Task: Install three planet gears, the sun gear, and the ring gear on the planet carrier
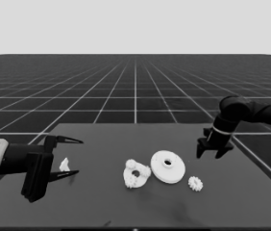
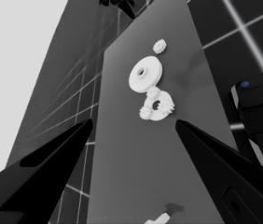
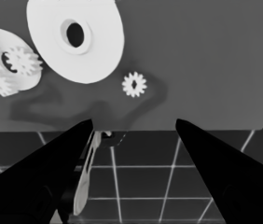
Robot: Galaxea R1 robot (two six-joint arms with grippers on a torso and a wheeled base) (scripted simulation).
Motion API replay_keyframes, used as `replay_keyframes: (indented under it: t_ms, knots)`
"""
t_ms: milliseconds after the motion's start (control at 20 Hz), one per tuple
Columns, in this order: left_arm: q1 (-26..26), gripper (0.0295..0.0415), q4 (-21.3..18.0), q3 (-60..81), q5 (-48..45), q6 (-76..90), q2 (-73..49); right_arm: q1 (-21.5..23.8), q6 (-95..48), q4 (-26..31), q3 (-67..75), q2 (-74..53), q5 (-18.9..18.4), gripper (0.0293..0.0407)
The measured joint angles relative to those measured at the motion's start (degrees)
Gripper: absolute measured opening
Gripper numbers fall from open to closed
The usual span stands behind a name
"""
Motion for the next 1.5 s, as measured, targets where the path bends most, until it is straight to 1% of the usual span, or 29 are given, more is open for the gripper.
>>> replay_keyframes:
  t_ms: [50, 100, 150, 200, 250, 300, 400, 550, 650, 700, 1050, 1100, 1150, 1200, 1250, 1300, 1400, 1500]
  knots:
    - [0.0, 0.0385, 0.0, 0.0, 0.0, 0.0, 0.0, 0.0, -0.2, 0.0, -0.1, -0.1, 0.0, 0.0385]
    - [0.0, 0.0385, 0.0, 0.0, 0.0, 0.0, 0.0, -9.5, 0.0, -10.0, 0.9, -0.6, 5.3, 0.0385]
    - [0.0, 0.0385, 0.0, 0.0, 0.0, 0.0, 0.0, -17.4, -0.5, -16.1, -1.0, 0.3, 8.5, 0.0385]
    - [0.0, 0.0385, 0.0, 0.0, 0.0, 0.0, 0.0, -21.7, -1.3, -19.3, -3.5, 1.4, 10.5, 0.0385]
    - [0.0, 0.0385, 0.0, 0.0, 0.0, 0.0, 0.0, -23.9, -1.9, -20.9, -5.5, 2.3, 11.8, 0.0385]
    - [0.0, 0.0385, 0.0, 0.0, 0.0, 0.0, 0.0, -25.2, -2.3, -21.8, -6.8, 3.0, 12.6, 0.0385]
    - [0.0, 0.0385, 0.0, 0.0, 0.0, 0.0, 0.0, -26.2, -2.7, -22.6, -8.1, 3.5, 13.4, 0.0385]
    - [0.0, 0.0385, 0.0, 0.0, 0.0, 0.0, 0.0, -26.6, -2.9, -22.9, -8.6, 3.8, 13.7, 0.0385]
    - [0.0, 0.0385, 0.0, 0.0, 0.0, 0.0, 0.0, -26.7, -2.9, -23.0, -8.7, 3.8, 13.8, 0.0314]
    - [0.0, 0.0385, 0.0, 0.0, 0.0, 0.0, 0.0, -26.7, -2.9, -23.0, -8.7, 3.8, 13.8, 0.0310]
    - [0.0, 0.0385, 0.0, 0.0, 0.0, 0.0, 0.0, -26.7, -2.9, -23.0, -8.7, 3.9, 13.8, 0.0310]
    - [0.0, 0.0385, 0.0, 0.0, 0.0, 0.0, 0.0, -18.9, -0.4, -15.4, -0.5, 0.1, 7.5, 0.0310]
    - [0.0, 0.0385, 0.0, 0.0, 0.0, 0.0, 0.0, -11.0, 0.4, -9.3, 2.0, -1.1, 4.2, 0.0310]
    - [0.0, 0.0385, 0.0, 0.0, 0.0, 0.0, 0.0, -6.2, 0.3, -5.4, 1.9, -1.1, 2.5, 0.0310]
    - [0.0, 0.0385, 0.0, 0.0, 0.0, 0.0, 0.0, -3.5, 0.1, -3.1, 1.4, -0.9, 1.5, 0.0310]
    - [0.0, 0.0385, 0.0, 0.0, 0.0, 0.0, 0.0, -2.0, 0.0, -1.8, 0.9, -0.6, 0.9, 0.0310]
    - [0.0, 0.0385, 0.0, 0.0, 0.0, 0.0, 0.0, -0.6, -0.3, -0.6, 0.3, -0.4, 0.3, 0.0310]
    - [0.0, 0.0385, 0.0, 0.0, 0.0, 0.0, 0.0, -0.2, -0.4, -0.2, 0.0, -0.3, 0.1, 0.0310]
